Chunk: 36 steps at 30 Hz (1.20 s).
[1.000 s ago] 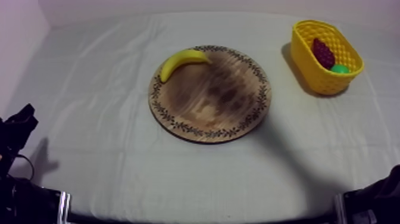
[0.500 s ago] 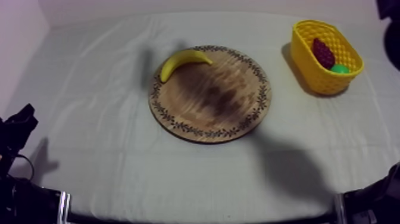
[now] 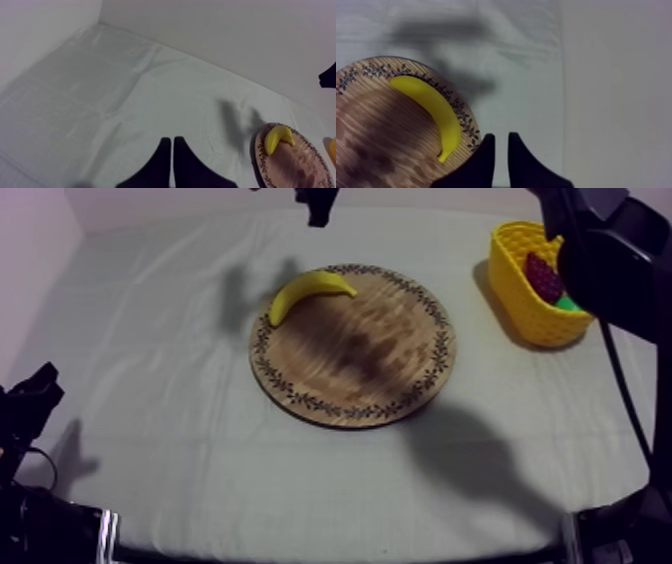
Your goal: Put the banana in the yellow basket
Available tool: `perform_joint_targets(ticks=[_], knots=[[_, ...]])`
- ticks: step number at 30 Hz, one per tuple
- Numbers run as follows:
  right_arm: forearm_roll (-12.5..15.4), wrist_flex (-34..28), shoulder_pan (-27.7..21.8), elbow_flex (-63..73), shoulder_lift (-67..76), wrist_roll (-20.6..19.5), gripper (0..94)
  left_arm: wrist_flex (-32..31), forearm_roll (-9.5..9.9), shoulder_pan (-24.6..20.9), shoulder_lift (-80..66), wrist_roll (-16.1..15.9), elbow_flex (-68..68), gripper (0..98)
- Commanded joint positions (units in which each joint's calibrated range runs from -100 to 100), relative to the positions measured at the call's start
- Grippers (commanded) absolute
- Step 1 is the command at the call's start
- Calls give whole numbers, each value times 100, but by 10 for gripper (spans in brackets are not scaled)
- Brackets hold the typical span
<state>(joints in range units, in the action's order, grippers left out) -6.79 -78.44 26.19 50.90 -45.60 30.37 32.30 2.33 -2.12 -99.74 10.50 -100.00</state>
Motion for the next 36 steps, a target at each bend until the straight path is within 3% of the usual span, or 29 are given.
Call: perform_joint_targets(ticks=[1, 11, 13, 18, 22, 28, 36], knots=[[-12, -21, -1, 18, -96, 22, 114, 3, -1, -2, 0, -2, 0, 1], [-94, 68, 39, -464, -329, 84, 133, 3, -1, -2, 0, -2, 0, 1], [-141, 141, 68, -591, -336, 58, 249, 3, -1, -2, 0, -2, 0, 1], [-88, 168, 109, -666, -373, 77, 714, 3, -1, -2, 0, -2, 0, 1], [158, 110, 104, -674, -309, 249, 861, 3, -1, -2, 0, -2, 0, 1], [310, 101, 105, -611, -273, 299, 880, 3, -1, -2, 0, -2, 0, 1], [170, 60, 68, -205, -674, 234, 843, 3, -1, -2, 0, -2, 0, 1]])
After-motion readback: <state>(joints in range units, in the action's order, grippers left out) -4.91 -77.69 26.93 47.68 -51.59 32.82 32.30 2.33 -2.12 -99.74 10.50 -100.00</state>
